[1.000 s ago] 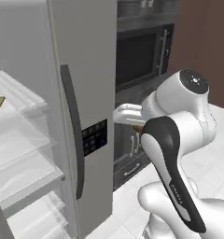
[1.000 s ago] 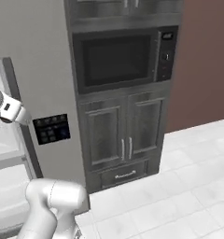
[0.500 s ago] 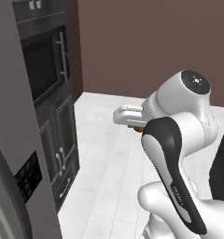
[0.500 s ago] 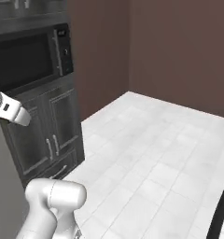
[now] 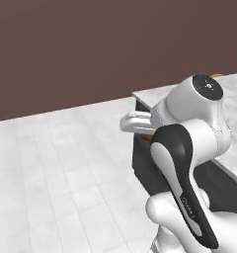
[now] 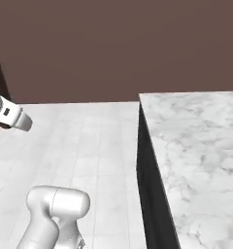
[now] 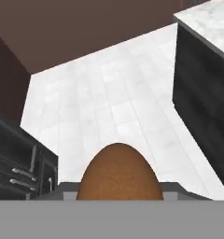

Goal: Pick the egg and butter from the fridge and place them by the bowl for mixing.

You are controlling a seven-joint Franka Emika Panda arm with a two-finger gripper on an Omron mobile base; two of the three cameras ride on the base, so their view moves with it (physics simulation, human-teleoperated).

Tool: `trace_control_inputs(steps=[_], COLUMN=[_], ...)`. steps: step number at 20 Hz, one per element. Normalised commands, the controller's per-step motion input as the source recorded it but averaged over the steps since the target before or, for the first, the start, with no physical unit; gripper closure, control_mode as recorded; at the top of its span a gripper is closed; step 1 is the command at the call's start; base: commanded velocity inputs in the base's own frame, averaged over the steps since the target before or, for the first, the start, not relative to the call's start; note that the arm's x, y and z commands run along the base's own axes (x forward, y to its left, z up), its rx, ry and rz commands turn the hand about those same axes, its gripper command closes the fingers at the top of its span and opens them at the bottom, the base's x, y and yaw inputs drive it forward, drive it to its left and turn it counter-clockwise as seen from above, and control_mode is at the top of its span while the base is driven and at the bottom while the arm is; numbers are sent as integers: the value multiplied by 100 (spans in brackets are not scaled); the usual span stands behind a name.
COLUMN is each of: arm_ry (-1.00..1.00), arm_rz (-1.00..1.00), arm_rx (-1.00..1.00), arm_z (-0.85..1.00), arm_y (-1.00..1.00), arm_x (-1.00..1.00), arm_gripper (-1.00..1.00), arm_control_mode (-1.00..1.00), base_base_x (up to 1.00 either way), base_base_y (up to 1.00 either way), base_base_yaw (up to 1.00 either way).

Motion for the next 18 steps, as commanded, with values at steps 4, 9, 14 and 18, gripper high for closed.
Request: trace_control_inputs(steps=[4,9,14,18], arm_ry=[0,0,0,0], arm_rz=[0,0,0,0], arm_rx=[0,0,0,0], arm_z=[0,0,0,0], arm_y=[0,0,0,0], arm_x=[0,0,0,0], arm_gripper=[100,100,100,100], arm_control_mode=[100,100,100,100], base_base_x=[0,0,0,0], base_base_y=[9,9,9,8], base_base_yaw=[-98,-98,-98,-94])
